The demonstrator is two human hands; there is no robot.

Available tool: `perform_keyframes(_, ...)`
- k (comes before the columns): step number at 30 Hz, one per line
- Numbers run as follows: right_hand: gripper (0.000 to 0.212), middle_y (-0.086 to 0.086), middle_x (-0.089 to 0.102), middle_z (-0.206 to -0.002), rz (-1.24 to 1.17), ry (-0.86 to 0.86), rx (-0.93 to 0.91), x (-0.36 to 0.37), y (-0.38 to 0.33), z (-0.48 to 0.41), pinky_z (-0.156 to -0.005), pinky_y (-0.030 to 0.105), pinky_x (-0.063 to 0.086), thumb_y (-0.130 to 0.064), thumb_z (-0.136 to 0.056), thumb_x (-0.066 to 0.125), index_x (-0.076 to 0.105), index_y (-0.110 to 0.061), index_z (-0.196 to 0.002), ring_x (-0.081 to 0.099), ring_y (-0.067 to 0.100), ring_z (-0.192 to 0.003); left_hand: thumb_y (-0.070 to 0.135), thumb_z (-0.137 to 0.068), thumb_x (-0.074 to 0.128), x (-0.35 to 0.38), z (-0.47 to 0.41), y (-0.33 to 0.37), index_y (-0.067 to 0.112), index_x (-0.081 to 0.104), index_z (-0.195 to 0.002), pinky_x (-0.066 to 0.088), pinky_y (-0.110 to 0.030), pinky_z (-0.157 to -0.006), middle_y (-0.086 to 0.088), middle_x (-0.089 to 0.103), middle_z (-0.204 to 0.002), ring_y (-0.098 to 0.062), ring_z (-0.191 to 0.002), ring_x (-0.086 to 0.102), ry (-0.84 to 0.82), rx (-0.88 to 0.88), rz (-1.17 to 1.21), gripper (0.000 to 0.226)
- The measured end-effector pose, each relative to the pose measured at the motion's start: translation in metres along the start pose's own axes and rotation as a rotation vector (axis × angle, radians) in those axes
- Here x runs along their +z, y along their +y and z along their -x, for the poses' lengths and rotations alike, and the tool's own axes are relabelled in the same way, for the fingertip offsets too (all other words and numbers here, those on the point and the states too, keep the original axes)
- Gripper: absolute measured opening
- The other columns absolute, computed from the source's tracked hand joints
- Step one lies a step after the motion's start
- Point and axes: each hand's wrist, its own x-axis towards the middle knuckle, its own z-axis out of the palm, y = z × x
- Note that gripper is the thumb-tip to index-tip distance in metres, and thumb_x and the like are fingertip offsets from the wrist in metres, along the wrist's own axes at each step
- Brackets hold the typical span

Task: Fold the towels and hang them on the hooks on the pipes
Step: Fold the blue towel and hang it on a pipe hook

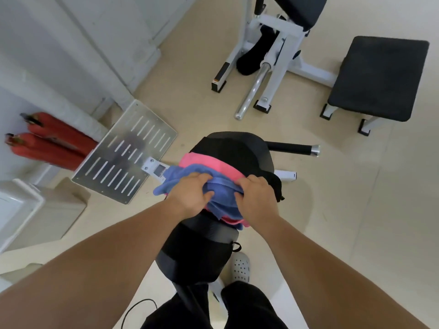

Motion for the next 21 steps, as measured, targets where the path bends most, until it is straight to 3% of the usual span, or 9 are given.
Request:
perform_keyframes(5,0.017,-0.002,0.062,-0.097,-0.067,0.02,-0.024,0.0,0.0,0.005,-0.083,0.033,0.051,-0.033,-0.099,0.055,0.065,-0.02,-0.102,0.054,0.017,-0.092,0.036,-0.1,0.057,0.006,-0.004,0.006,0.027,0.046,-0.147,0.043,-0.039,-0.109,-0.005,0.053,-0.141,-0.026,-0.126,0.054,0.075,0.026,-0.067,0.049)
perform_keyframes(10,0.019,0.001,0.064,-0.089,-0.144,0.07,-0.094,-0.006,-0.007,0.018,-0.078,0.037,0.053,-0.03,-0.1,0.055,0.067,-0.017,-0.096,0.057,0.02,-0.083,0.026,-0.094,0.064,0.006,0.007,0.004,0.019,0.069,-0.105,0.053,-0.045,-0.086,-0.005,0.063,-0.111,-0.027,-0.1,0.06,0.211,0.065,0.051,0.014)
perform_keyframes(13,0.02,0.003,0.065,-0.091,-0.152,0.052,-0.126,-0.015,-0.012,0.027,-0.077,0.04,0.054,-0.028,-0.101,0.054,0.068,-0.015,-0.098,0.06,0.022,-0.082,0.021,-0.096,0.06,0.001,0.023,0.0,0.017,0.07,-0.094,0.054,-0.045,-0.079,-0.003,0.065,-0.094,-0.026,-0.086,0.062,0.23,0.056,0.105,0.011)
perform_keyframes(16,0.02,0.005,0.066,-0.098,-0.17,0.024,-0.136,-0.021,-0.013,0.037,-0.079,0.041,0.054,-0.026,-0.101,0.053,0.069,-0.014,-0.106,0.061,0.024,-0.087,0.018,-0.098,0.056,-0.003,0.041,-0.004,0.016,0.062,-0.081,0.048,-0.038,-0.065,0.002,0.055,-0.073,-0.024,-0.07,0.055,0.281,0.053,0.171,0.018)
perform_keyframes(21,0.022,0.006,0.068,-0.098,-0.085,-0.059,-0.11,-0.027,-0.011,0.055,-0.08,0.043,0.052,-0.028,-0.102,0.049,0.066,-0.015,-0.1,0.062,0.027,-0.089,0.019,-0.103,0.05,-0.015,0.079,-0.008,0.012,0.058,-0.092,0.048,-0.043,-0.075,-0.009,0.065,-0.083,-0.034,-0.079,0.058,0.399,0.011,0.314,0.015)
